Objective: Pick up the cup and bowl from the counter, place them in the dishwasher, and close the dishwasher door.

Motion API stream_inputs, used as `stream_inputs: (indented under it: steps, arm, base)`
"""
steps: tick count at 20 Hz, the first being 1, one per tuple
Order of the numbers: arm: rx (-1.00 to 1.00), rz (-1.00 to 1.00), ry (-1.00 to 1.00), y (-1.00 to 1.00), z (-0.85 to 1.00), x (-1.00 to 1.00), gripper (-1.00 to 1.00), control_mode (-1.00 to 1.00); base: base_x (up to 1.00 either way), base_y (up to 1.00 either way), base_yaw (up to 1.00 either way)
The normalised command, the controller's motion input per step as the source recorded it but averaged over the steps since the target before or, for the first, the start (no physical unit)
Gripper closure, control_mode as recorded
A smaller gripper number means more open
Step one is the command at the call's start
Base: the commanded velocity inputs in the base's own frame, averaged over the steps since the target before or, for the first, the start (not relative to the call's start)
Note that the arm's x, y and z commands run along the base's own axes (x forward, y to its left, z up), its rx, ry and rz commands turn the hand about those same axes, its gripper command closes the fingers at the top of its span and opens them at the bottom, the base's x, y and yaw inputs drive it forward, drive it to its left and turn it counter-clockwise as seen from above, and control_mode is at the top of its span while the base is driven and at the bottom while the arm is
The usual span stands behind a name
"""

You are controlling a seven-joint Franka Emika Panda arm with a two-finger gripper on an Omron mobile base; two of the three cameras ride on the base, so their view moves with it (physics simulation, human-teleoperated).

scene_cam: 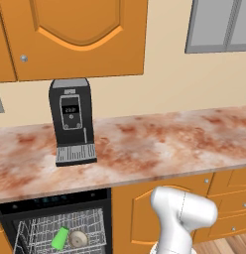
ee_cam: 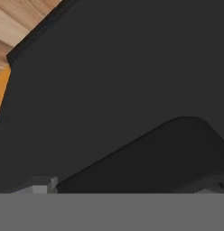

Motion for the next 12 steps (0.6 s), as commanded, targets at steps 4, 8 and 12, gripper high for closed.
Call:
stream_inputs:
  steps: [4, 8, 12]
  arm:
    - [-0.50, 0.05, -0.28, -0.35, -0.86, 0.68, -1.00, -1.00]
    - [-0.47, 0.04, -0.27, -0.31, -0.81, 0.63, -1.00, -1.00]
    - [-0.47, 0.04, -0.25, -0.44, -0.80, 0.69, -1.00, -1.00]
  base:
    - [0.00, 0.00, 0.00]
    - [0.00, 0.00, 0.00]
    - [0.00, 0.00, 0.00]
